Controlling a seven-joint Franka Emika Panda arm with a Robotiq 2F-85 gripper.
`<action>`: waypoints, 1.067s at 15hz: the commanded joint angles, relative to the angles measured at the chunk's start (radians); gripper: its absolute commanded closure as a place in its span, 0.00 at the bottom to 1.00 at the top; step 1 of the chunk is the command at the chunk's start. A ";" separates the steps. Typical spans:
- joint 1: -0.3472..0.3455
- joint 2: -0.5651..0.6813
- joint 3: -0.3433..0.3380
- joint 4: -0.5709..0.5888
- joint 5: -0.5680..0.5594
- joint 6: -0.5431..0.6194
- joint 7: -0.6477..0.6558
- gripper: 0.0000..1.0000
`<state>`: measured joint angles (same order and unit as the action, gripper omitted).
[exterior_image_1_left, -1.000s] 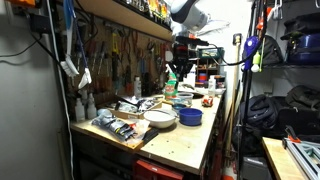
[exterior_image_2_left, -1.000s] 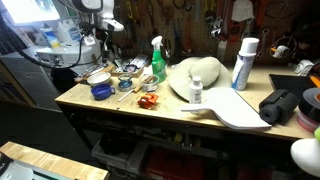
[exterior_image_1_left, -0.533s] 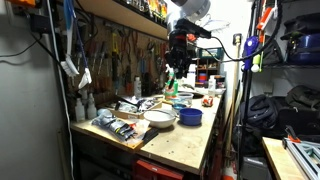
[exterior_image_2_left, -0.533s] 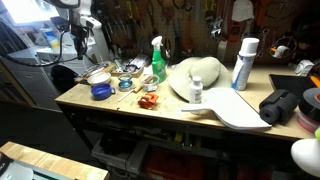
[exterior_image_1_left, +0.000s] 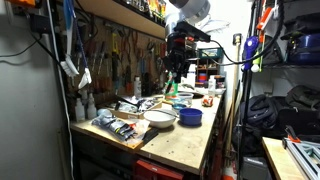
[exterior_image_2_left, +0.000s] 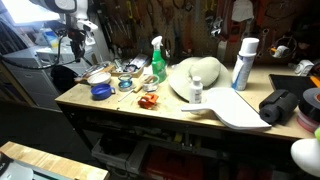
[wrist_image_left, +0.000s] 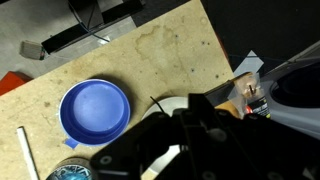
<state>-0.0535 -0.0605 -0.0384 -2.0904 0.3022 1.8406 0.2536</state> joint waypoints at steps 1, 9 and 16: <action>0.023 -0.028 0.016 -0.078 0.011 0.076 -0.078 0.97; 0.088 0.033 0.084 -0.152 -0.030 0.249 -0.107 0.97; 0.103 0.123 0.091 -0.142 -0.163 0.311 0.046 0.97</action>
<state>0.0431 0.0385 0.0580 -2.2335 0.1882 2.1257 0.2249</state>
